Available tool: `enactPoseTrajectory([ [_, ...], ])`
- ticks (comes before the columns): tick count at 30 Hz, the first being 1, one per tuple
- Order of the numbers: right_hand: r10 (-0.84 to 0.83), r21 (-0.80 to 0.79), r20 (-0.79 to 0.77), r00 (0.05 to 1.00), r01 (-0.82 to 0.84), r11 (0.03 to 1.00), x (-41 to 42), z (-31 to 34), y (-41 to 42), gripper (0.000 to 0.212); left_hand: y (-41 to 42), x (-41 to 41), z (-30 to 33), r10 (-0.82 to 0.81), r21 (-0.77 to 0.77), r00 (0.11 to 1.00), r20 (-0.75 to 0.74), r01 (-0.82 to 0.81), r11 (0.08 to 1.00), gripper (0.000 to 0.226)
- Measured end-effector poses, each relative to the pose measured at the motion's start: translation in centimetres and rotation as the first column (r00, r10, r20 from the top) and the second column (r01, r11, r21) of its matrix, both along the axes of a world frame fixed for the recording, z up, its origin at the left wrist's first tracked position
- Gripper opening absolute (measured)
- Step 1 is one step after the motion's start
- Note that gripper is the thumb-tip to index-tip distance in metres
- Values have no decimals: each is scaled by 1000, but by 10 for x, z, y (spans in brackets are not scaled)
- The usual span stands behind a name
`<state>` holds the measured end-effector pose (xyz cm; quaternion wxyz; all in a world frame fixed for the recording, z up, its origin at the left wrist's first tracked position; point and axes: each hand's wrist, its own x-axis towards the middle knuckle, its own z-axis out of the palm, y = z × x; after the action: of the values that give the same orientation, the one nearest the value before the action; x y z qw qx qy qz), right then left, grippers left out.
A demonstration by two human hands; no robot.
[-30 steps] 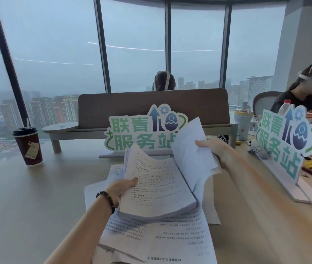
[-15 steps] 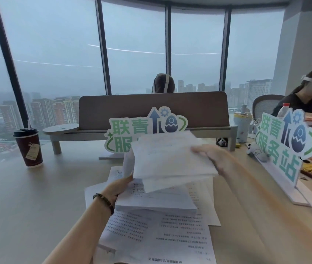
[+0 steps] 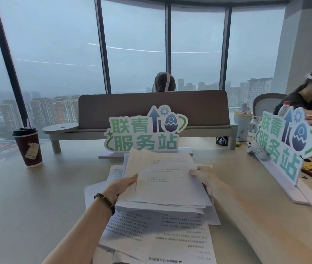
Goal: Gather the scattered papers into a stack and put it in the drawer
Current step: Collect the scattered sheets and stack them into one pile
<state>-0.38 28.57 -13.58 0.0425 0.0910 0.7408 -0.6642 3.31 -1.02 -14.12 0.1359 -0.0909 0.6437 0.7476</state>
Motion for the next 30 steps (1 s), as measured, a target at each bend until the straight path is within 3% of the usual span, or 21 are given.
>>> enactPoseTrajectory([
  [2,-25,-42,24,999,26,999,2,1,3,3,1,1,2,8,-32,1000,1,-8,999,25],
  [7,-10,-88,66,998,16,996,5,3,9,6,3,0,3,4,-111,998,-62,-11,994,36],
  [12,-38,-90,70,997,44,995,2,-3,4,39,4,1,-1,-25,-70,997,-68,20,997,33],
  [16,-105,-7,12,994,105,994,3,-2,-8,30,8,4,-2,4,-112,998,-57,-11,994,35],
  [24,-94,176,-123,988,115,978,14,-13,-30,14,14,10,1,-10,-42,999,-32,8,999,30],
  [26,-61,199,-153,986,91,976,18,-9,-29,25,13,10,4,-2,-11,999,-37,2,1000,33],
  [28,-9,162,-153,988,35,986,21,-1,-27,11,12,12,7,3,33,998,-58,-1,999,33],
  [30,63,15,-124,990,-62,998,28,9,-25,16,13,15,11,17,91,994,-106,-8,996,31],
])
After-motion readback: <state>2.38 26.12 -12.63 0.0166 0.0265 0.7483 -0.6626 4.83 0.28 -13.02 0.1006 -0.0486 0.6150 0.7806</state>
